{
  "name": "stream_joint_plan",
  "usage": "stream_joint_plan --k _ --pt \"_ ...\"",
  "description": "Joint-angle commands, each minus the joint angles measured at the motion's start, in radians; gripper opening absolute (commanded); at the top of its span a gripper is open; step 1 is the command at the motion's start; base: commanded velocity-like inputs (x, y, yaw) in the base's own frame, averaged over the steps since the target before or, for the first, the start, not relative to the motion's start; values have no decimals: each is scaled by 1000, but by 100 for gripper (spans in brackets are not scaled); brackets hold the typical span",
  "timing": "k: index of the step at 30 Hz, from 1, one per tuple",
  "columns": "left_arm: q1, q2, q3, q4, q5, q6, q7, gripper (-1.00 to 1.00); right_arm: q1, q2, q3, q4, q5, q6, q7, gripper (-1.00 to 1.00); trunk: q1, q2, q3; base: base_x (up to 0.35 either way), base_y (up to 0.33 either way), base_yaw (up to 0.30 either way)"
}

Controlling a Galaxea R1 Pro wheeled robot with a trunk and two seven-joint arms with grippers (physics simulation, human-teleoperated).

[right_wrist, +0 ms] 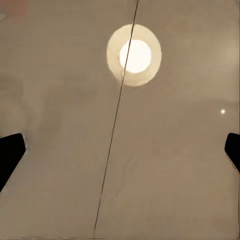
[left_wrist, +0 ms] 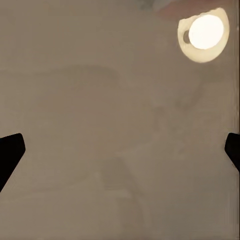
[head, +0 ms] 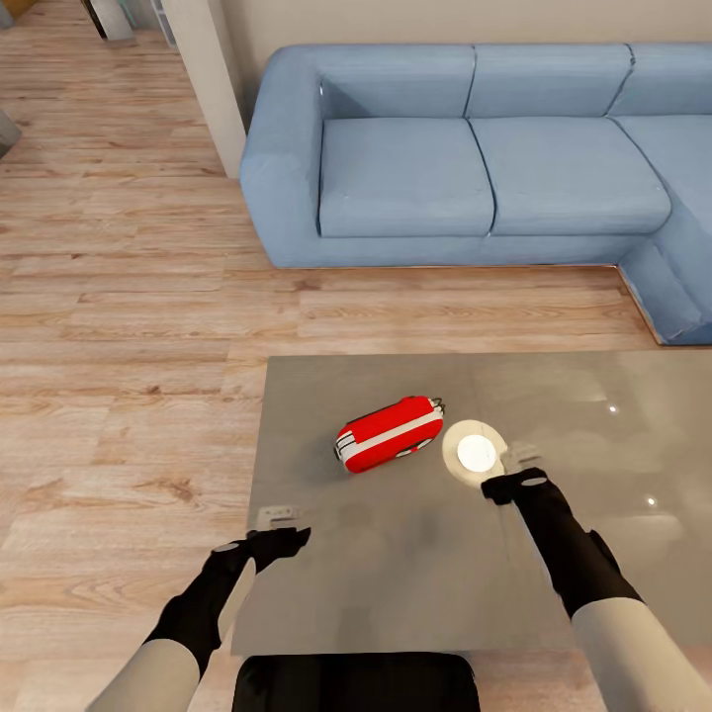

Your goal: Turn on the radio receiver that's on the table in the living room.

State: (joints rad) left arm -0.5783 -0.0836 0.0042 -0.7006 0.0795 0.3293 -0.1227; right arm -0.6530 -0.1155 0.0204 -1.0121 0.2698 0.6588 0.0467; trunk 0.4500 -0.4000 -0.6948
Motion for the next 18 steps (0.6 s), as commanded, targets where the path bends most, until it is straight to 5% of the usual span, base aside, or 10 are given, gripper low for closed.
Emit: stream_joint_plan --k 1,8,18 --pt "0 -2 0 0 0 0 0 100 -2 0 12 -6 5 9 4 100 0 0 0 0 0 0" --pt "0 -18 -2 0 -4 1 1 100 -9 0 159 -43 74 45 58 100 0 0 0 0 0 0" --pt "0 -17 -3 1 -4 1 2 100 -10 -1 177 -94 85 52 115 100 0 0 0 0 0 0"
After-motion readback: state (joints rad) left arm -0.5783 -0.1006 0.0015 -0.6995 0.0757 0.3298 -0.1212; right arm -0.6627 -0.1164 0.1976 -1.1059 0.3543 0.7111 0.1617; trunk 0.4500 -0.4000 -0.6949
